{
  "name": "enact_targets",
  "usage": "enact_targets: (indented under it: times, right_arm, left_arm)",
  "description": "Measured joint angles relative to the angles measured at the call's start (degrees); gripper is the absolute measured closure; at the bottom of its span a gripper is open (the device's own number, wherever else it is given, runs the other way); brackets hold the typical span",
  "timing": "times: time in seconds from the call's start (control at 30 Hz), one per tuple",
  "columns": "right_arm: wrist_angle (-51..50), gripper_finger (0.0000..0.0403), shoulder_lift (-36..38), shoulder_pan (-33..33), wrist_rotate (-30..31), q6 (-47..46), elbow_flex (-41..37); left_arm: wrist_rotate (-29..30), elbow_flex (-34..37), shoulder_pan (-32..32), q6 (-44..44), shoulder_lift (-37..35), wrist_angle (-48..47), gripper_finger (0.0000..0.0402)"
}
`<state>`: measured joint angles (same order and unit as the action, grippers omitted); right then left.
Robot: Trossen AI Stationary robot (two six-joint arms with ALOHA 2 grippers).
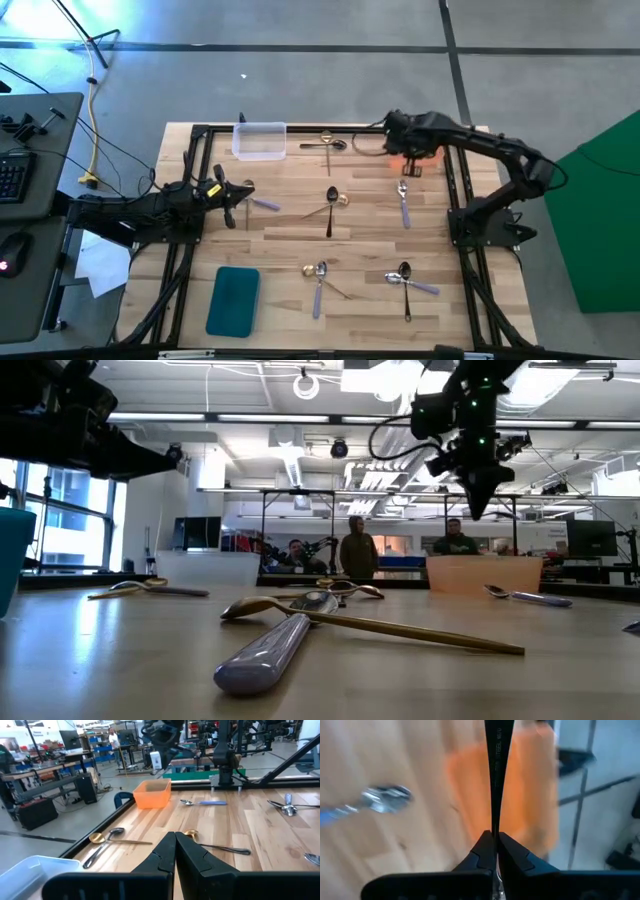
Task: Sort silverware by color (type)
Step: Put the middle right black spoon into the orange bin
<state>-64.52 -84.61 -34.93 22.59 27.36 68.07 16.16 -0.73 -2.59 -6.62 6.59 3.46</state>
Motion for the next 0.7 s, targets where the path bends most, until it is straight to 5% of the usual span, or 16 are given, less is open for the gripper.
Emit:
enact_targets:
  times: [0.33,0.7]
  right_arm:
    - [8.82,0.0402,-4.22,-10.89,-6.34,12.02,0.0]
    - [9.55,0.0402,-10.37,-17.24,-7.98,13.64,-0.09]
  left_arm:
    - [0.6,0.0,0.0,-2.31,0.0,1.63,0.0399]
    - [3.06,0.0,0.0,-3.07,0.0,3.31,0.0399]
